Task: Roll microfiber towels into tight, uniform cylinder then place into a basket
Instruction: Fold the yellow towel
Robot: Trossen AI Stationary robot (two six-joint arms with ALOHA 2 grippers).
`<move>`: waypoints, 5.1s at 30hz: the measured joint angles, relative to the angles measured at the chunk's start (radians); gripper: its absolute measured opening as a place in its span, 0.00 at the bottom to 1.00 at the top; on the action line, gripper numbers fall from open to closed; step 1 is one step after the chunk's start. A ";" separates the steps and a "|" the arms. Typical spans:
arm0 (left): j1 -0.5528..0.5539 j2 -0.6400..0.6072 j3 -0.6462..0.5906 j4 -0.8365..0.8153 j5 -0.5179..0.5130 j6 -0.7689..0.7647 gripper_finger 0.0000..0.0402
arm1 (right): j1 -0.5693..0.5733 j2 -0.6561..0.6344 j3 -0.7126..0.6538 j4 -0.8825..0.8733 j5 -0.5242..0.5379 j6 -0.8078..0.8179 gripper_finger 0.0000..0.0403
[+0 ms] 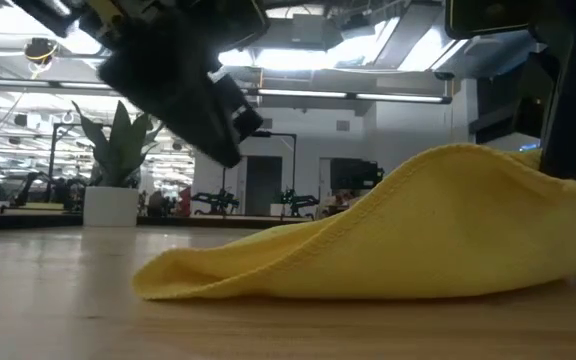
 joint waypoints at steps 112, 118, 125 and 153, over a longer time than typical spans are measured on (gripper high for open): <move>0.072 0.051 0.143 -0.172 -0.055 -0.044 0.00 | -0.006 -0.039 0.001 -0.158 0.052 0.377 0.02; 0.078 0.087 0.142 -0.170 -0.072 -0.080 0.00 | 0.008 -0.039 0.000 -0.206 0.053 0.475 0.02; 0.079 0.087 0.142 -0.112 -0.107 -0.075 0.00 | 0.024 -0.039 0.000 -0.309 0.055 0.583 0.02; 0.086 0.229 0.141 0.070 -0.187 -0.004 0.00 | 0.024 -0.006 0.000 -0.349 0.039 0.578 0.02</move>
